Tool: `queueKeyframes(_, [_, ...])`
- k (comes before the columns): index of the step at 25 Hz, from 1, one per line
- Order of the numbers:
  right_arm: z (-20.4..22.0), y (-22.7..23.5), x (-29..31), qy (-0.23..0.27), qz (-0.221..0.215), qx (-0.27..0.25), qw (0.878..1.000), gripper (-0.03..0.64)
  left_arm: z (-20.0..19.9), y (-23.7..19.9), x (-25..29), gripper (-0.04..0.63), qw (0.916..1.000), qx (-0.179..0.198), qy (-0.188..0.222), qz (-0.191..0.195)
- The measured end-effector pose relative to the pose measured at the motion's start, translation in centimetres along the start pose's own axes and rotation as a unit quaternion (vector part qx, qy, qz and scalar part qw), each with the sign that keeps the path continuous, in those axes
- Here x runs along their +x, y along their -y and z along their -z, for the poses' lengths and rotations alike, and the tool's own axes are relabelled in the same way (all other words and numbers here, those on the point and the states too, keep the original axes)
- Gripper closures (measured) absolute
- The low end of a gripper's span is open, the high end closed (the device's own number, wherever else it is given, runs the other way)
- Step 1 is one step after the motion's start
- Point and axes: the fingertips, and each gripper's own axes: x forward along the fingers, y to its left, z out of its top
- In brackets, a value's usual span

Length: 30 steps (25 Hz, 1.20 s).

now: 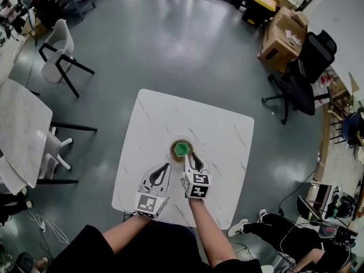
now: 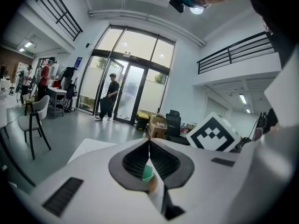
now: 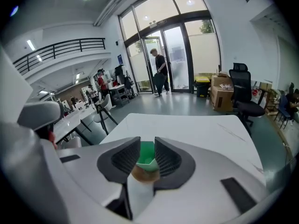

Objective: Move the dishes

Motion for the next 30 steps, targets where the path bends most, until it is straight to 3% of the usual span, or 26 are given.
queueKeyframes(11, [3.4,2.2,4.7,-0.066,0.016,0.056,0.996,0.509,1.2,-1.4,0.1,0.578,0.9996,-0.001,-0.025,-0.009])
queueKeyframes(17, [4.1,2.0,5.8,-0.084,0.023,0.052,0.995,0.524,1.5,-1.8,-0.6,0.578,0.9995,0.000,-0.029,-0.012])
queueKeyframes(21, [4.9,2.3,5.9,-0.114,0.038,0.029,0.992,0.586,1.6,-1.8,-1.5,0.578,0.9994,-0.001,-0.033,-0.012])
queueKeyframes(30, [2.6,1.4,3.8,-0.084,0.044,0.006,0.995,0.591,1.2,-1.9,-3.8,0.578,0.9996,-0.006,-0.023,-0.016])
